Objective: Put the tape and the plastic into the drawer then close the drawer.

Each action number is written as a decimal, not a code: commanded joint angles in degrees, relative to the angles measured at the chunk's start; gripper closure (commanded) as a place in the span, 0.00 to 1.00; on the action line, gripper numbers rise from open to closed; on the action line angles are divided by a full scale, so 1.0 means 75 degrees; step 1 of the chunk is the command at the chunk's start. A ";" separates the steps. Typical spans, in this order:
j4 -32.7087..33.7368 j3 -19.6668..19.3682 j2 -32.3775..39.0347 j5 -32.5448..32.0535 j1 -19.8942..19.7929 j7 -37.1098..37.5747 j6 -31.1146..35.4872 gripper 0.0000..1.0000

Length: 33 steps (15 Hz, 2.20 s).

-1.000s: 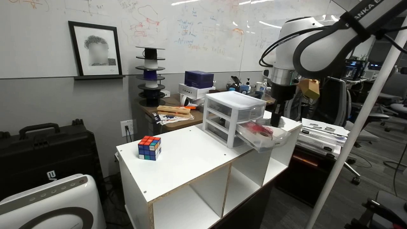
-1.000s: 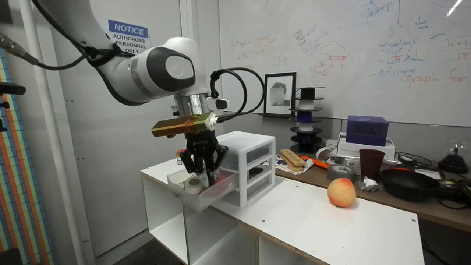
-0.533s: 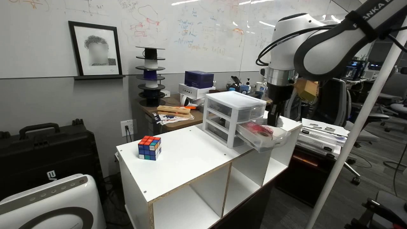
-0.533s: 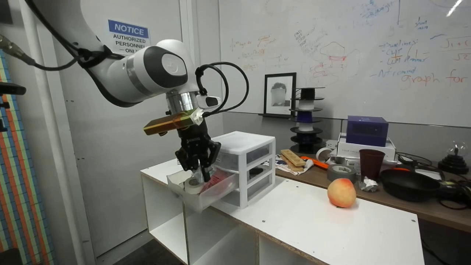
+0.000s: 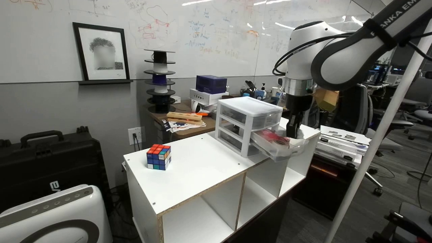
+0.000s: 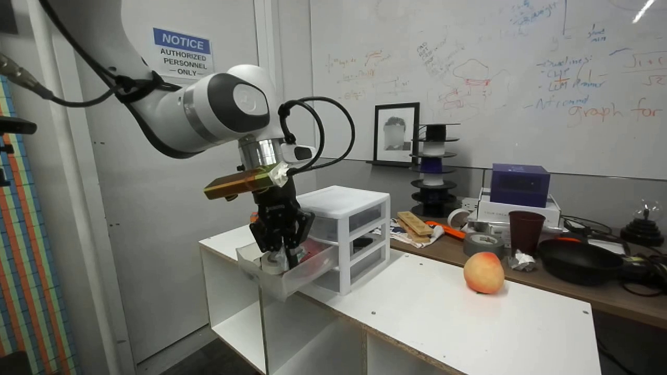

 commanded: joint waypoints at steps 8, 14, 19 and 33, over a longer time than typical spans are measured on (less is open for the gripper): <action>0.0303 -0.0157 0.0489 -0.0125 0.0044 0.0116 0.0652 0.67; 0.0012 0.0060 0.0068 0.0042 0.0179 -0.0029 0.0502 0.32; -0.0237 0.0173 -0.0356 -0.0101 0.0337 0.0108 0.0580 0.00; -0.1643 0.0551 -0.2163 -0.0581 0.0245 0.1083 0.0103 0.00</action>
